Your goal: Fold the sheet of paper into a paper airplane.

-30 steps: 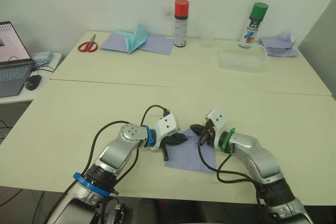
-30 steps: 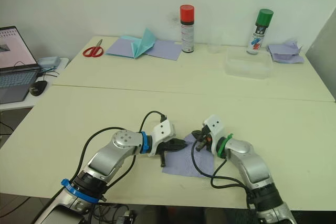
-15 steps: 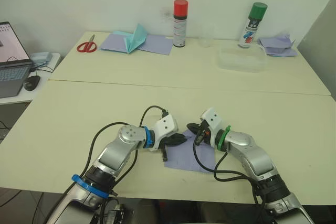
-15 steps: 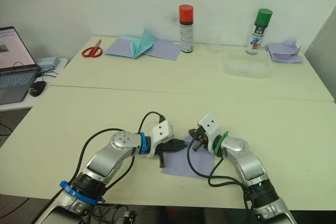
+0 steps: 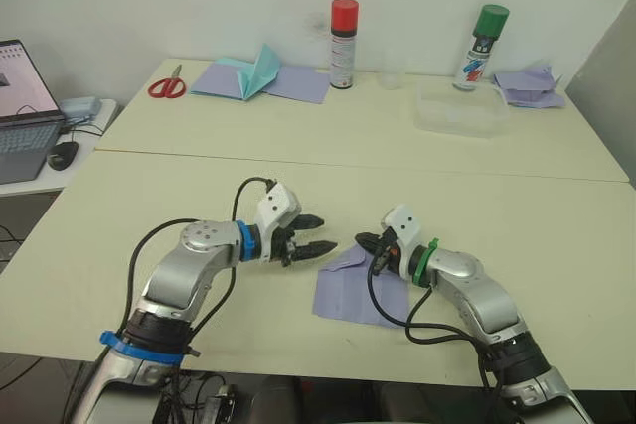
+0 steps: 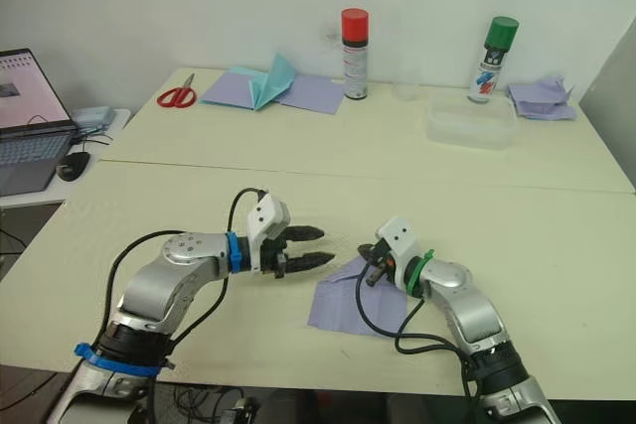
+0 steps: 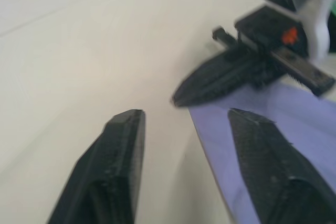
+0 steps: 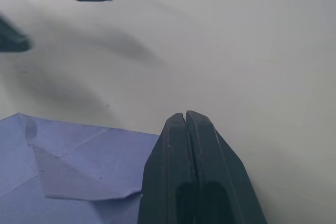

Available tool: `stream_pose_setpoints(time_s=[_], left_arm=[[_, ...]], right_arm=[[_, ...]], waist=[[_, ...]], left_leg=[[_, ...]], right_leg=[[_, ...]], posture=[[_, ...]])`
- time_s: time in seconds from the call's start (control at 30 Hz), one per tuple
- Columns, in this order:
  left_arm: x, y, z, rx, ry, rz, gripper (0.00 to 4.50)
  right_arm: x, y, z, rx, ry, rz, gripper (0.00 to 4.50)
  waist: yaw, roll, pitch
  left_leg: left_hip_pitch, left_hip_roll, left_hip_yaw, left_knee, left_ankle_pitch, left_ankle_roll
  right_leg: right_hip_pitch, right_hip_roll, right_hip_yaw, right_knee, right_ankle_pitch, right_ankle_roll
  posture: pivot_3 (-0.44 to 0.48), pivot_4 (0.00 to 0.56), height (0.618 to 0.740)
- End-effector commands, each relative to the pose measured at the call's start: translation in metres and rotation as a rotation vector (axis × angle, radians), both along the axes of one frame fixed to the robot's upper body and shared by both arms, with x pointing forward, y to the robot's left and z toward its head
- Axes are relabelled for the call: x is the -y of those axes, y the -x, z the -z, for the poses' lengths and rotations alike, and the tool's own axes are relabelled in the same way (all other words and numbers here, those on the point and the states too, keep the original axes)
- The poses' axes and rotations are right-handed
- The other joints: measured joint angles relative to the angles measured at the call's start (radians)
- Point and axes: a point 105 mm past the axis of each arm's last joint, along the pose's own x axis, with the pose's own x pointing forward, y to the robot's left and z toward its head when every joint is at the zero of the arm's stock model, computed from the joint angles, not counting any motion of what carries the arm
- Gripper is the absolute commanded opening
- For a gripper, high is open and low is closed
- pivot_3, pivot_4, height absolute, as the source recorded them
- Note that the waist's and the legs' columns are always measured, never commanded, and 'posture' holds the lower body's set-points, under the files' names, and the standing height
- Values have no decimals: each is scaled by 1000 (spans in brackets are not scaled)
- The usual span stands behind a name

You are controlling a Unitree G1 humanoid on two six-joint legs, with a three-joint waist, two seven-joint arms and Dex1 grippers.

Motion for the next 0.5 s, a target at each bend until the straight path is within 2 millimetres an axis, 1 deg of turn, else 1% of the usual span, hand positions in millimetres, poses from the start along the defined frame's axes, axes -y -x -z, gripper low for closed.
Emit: stream_pose_setpoints(time_s=[0.03,0.17,0.2,0.33,0.4,0.5], left_arm=[[17,3,2,33,-6,32,1538],[26,11,22,40,-89,79,248],[26,10,27,44,-111,79,30],[22,5,41,31,-171,57,30],[18,11,46,4,-191,86,30],[3,17,55,-31,-232,79,30]], right_arm=[[2,8,17,-65,25,-10,0],[3,9,17,-66,27,-10,0],[3,9,17,-66,28,-11,0],[4,11,18,-68,29,-8,0],[4,11,18,-68,29,-7,0],[4,11,18,-69,30,-5,0]], waist=[[0,0,0],[0,0,0],[0,0,0],[0,0,0],[0,0,0],[0,0,0]], left_leg=[[0,0,0,0,0,0],[0,0,0,-1,0,0],[0,0,0,-1,0,0],[0,0,0,-1,0,0],[0,-1,0,-1,0,0],[0,0,0,-1,0,0]], right_leg=[[0,0,0,0,0,0],[0,0,0,0,0,0],[0,0,1,0,0,0],[0,0,0,0,0,0],[0,0,0,0,0,0],[0,0,0,0,0,0]], posture=[[0,150,740],[0,150,740],[0,150,740],[0,150,740],[0,150,740],[0,150,740]])
